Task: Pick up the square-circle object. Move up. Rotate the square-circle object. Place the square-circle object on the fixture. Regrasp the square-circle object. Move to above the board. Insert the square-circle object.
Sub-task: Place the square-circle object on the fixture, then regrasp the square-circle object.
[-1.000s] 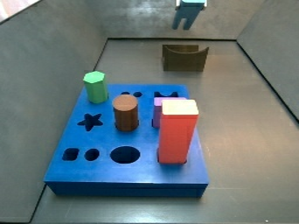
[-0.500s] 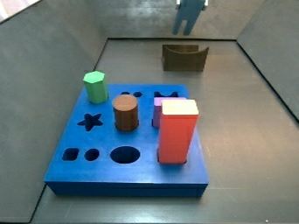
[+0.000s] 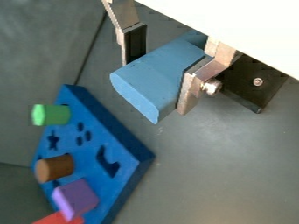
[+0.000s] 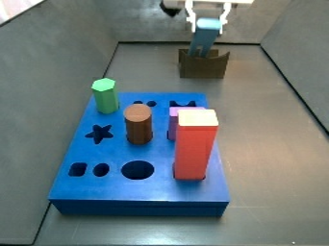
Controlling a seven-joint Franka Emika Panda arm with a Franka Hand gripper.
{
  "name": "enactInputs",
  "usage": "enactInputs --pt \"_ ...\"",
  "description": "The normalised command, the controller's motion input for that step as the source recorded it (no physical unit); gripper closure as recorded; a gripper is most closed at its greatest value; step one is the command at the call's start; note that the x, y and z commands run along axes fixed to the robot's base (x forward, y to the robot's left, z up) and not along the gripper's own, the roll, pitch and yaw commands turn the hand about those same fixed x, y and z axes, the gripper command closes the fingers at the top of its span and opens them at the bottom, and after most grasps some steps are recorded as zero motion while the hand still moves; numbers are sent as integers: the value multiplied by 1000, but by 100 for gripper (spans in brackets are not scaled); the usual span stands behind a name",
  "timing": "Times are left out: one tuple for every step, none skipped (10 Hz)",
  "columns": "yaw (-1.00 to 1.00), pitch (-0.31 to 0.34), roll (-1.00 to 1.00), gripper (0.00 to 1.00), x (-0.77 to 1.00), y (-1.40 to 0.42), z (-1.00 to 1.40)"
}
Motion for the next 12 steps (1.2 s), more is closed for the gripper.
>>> enactInputs --pt "-33 -74 -94 100 93 60 -740" --pt "-20 -76 -92 100 80 45 -565" --pt "-4 -71 -85 100 67 31 -339" --pt "9 -68 -75 100 60 26 -200" --pt "0 0 0 0 0 0 0" --pt "-47 22 -7 0 0 0 1000" --pt "-39 22 2 0 -5 6 1000" --pt "-30 26 12 0 -15 12 1000" --pt "-20 29 31 0 -22 11 1000" --pt "-18 32 42 0 -27 8 1000" --pt "-15 41 49 0 -30 10 838" --pt "-16 49 52 0 -29 11 653"
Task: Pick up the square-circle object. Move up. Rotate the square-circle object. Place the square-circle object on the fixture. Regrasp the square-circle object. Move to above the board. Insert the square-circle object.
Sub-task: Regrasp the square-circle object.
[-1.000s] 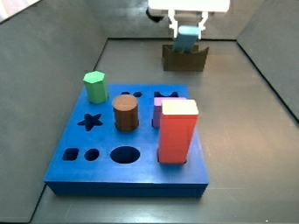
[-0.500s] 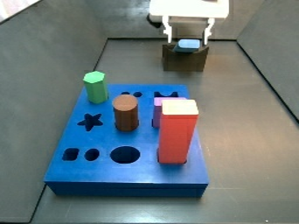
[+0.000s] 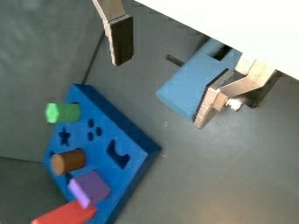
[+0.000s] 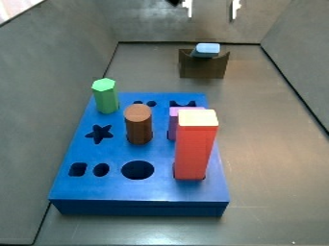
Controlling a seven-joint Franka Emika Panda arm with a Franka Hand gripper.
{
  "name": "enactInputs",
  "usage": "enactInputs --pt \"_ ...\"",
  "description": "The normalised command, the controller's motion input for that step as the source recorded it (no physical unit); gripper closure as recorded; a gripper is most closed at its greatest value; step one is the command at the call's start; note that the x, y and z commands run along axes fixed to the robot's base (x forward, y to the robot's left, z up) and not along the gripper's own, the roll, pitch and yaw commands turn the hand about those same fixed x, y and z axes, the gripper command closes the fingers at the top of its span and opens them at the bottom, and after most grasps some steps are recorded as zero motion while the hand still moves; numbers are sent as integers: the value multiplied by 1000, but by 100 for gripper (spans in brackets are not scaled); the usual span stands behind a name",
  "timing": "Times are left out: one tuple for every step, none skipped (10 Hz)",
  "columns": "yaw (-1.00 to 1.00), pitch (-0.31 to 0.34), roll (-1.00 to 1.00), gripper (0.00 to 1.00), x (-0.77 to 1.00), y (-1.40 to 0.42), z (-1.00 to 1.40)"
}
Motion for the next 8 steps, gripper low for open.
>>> enactInputs --pt "-19 56 55 0 -28 12 402" --pt "-20 61 57 0 -27 10 215" --pt "-3 19 52 0 -1000 0 0" --pt "-5 3 46 0 -1000 3 -2" --pt "-31 -34 56 0 -1000 4 25" --pt "-33 -44 63 0 -1000 2 17" --pt "-26 -62 73 0 -1000 1 14" --pt "-22 -71 79 0 -1000 -1 17"
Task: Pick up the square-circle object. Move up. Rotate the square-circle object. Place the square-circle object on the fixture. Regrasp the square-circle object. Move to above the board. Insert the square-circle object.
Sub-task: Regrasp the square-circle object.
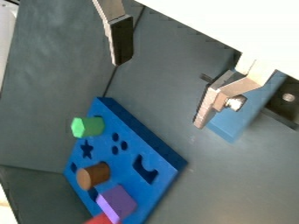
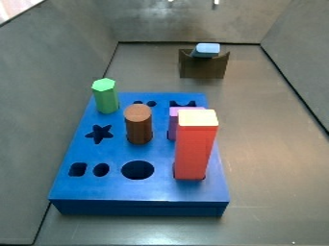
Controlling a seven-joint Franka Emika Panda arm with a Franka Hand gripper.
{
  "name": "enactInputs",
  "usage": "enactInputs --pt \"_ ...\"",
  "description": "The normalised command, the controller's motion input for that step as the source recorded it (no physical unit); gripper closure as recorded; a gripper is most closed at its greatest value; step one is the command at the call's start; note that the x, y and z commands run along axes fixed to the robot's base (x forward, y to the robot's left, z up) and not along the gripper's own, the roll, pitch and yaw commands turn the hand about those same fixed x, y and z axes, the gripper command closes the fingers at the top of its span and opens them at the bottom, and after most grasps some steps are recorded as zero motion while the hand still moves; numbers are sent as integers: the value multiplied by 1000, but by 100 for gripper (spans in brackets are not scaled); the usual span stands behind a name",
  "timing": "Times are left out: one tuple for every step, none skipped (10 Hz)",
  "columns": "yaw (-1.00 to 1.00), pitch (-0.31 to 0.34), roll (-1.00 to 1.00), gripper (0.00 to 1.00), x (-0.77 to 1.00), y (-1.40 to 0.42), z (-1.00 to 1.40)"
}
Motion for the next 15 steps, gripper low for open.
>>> enactInputs --pt "-11 -86 91 0 -1000 -4 19" --pt "-2 -95 97 0 -888 -4 16" --pt "11 -101 104 0 -700 -5 12" --pt "20 -101 104 0 -558 -5 11" --pt "-908 -27 1000 0 -273 -366 -1000" --pt "-908 -29 1000 0 -196 -373 -1000" --pt "-911 -55 1000 0 -42 -362 -1000" --pt "-922 -74 1000 0 -36 -227 -844" --pt "-931 -103 1000 0 -15 -101 -575" --pt "-934 -116 1000 0 -5 -72 -445" --pt "-938 -140 1000 0 2 -46 -186" --pt "-936 -154 1000 0 -6 -28 -53" --pt "-935 -177 1000 0 -23 -28 -10" --pt "-937 -192 1000 0 -34 -20 -2" --pt "-940 -208 1000 0 -35 -19 0"
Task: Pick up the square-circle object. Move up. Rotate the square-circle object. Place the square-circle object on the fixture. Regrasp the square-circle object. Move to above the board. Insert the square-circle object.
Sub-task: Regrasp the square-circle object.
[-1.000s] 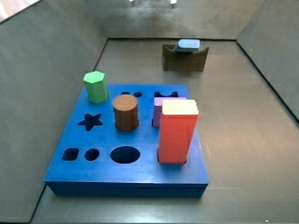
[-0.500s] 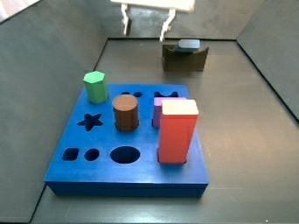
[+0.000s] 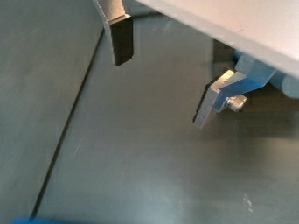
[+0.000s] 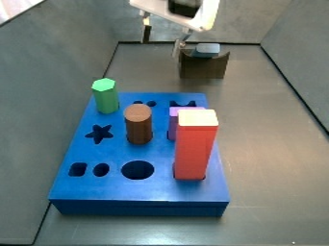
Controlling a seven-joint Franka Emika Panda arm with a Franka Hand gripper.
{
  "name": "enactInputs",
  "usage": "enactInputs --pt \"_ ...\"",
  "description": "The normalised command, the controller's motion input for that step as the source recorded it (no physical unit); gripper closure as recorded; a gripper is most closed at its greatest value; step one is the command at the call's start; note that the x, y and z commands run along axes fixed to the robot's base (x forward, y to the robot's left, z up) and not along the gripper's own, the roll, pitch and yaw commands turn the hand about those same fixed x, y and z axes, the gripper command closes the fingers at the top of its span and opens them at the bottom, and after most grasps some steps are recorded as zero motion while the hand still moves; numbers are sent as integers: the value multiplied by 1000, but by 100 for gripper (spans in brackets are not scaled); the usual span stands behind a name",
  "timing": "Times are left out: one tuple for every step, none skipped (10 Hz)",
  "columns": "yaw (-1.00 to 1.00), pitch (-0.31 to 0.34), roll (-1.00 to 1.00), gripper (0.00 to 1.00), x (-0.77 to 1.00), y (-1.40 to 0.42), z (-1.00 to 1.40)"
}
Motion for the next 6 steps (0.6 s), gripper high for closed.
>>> enactInputs --pt "-941 -214 1000 0 -37 -16 0" --pt "-941 -221 1000 0 -41 -16 5" --pt "-941 -221 1000 0 -40 -15 2" --pt "-947 -213 1000 0 -32 -12 -6" --pt "-954 -203 1000 0 -31 -11 -11" --pt "-963 -176 1000 0 -33 -13 -12"
